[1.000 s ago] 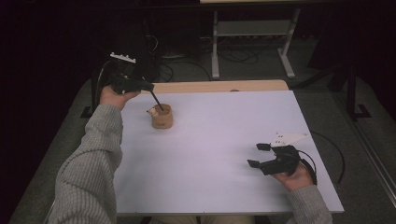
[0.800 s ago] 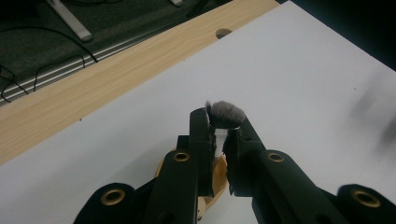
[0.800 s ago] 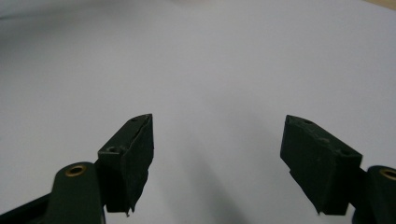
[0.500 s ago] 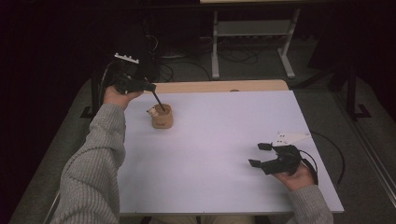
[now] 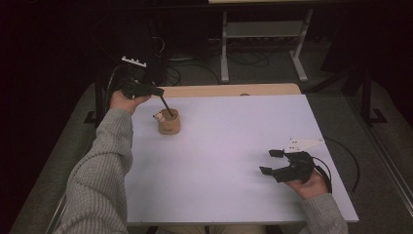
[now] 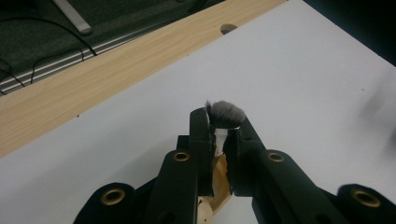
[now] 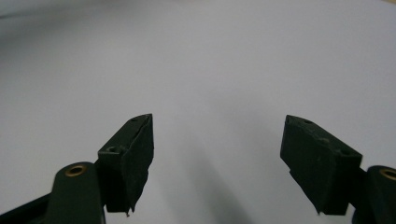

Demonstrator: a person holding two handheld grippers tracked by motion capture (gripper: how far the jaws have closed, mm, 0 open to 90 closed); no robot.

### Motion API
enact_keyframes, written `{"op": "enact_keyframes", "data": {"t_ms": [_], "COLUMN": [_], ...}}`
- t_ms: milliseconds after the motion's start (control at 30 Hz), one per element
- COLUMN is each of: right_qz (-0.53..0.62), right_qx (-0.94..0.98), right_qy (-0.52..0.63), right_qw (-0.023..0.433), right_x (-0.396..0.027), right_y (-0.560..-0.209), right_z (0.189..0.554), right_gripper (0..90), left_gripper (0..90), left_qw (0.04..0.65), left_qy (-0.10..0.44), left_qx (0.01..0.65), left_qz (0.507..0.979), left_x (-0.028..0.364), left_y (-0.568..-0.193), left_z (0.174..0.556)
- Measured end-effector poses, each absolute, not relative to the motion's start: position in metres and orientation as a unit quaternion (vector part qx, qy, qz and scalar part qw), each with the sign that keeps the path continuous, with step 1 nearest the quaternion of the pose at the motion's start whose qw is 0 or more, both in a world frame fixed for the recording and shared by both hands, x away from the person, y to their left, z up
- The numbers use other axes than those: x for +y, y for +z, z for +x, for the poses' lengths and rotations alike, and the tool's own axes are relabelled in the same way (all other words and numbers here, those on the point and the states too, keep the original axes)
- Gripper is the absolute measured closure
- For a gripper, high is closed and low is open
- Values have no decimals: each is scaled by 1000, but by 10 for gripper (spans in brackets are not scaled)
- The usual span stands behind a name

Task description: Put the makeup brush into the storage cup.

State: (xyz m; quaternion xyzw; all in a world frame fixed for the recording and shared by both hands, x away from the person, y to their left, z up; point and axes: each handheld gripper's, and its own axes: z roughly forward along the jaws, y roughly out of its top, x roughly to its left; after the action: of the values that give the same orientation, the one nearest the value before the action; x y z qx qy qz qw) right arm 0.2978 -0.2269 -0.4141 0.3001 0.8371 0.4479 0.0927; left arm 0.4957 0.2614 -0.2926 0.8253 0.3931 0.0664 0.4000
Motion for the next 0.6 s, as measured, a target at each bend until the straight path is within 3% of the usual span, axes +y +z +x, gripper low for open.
{"op": "enact_keyframes", "data": {"t_ms": [600], "right_qz": [299], "right_qx": [839], "right_qy": [446], "right_qw": [92], "right_x": [-225], "right_y": [-414], "right_z": [297], "right_gripper": [248], "left_gripper": [820], "left_qw": [387], "left_qy": [57], "left_qx": [402], "left_qz": [827], "left_x": [259], "left_y": [-307], "left_z": [499]}}
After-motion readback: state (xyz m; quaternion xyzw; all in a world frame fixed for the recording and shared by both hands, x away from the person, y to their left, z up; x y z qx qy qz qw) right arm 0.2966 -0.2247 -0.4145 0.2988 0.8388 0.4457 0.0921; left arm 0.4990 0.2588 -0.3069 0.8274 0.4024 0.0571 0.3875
